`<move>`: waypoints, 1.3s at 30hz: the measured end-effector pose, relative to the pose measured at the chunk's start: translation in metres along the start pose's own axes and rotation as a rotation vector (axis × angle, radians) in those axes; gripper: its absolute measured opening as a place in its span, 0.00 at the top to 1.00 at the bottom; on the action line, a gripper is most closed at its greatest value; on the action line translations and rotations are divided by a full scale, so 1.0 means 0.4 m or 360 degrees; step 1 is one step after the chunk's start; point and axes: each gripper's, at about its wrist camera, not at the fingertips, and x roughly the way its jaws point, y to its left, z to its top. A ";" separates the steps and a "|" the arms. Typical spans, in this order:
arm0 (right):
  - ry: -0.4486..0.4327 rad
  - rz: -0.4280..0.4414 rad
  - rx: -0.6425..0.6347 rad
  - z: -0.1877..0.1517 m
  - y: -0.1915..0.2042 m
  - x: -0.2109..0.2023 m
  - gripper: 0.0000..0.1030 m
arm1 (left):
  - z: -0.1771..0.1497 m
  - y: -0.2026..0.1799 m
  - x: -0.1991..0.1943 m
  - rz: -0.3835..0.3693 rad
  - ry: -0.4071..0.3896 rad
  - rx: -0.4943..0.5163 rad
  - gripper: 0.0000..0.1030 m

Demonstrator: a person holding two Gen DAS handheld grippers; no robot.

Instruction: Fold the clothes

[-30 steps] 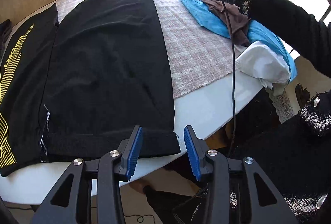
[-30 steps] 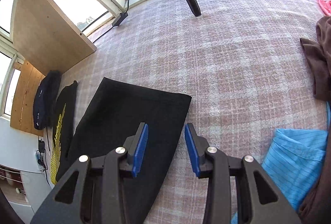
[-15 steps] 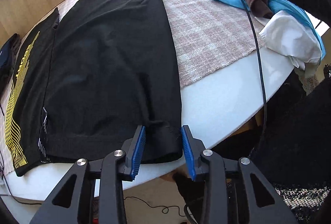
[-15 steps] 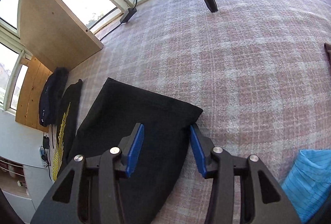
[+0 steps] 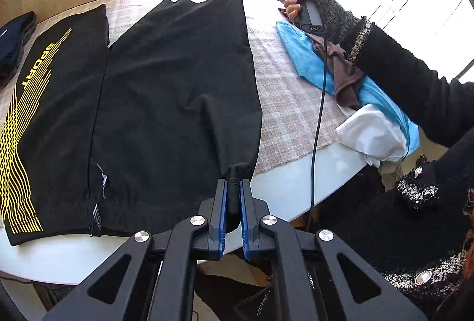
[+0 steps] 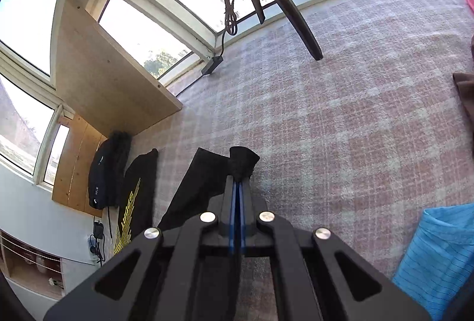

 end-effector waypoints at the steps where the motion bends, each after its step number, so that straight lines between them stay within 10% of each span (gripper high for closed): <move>1: -0.0019 0.0014 0.0001 0.005 0.023 -0.005 0.98 | 0.002 0.018 -0.015 -0.0008 -0.0022 -0.0007 0.93; 10: -0.0167 0.0041 -0.0246 0.045 0.414 0.046 0.98 | -0.024 0.266 -0.129 -0.0129 -0.0241 -0.0187 0.93; 19: -0.0027 -0.0140 -0.0554 -0.020 0.875 0.476 0.98 | -0.142 0.586 -0.132 -0.0212 -0.0234 -0.0450 0.93; 30: 0.0347 -0.0445 -0.0652 -0.159 0.966 0.904 0.96 | -0.208 0.764 -0.084 -0.0351 -0.0172 -0.0549 0.93; 35: 0.0430 -0.0254 -0.0579 -0.168 0.978 0.849 0.90 | -0.205 0.759 -0.108 -0.0409 -0.0175 -0.0548 0.93; 39: 0.0308 -0.0071 -0.0581 -0.195 0.964 0.625 0.64 | -0.196 0.751 -0.130 -0.0403 -0.0172 -0.0505 0.93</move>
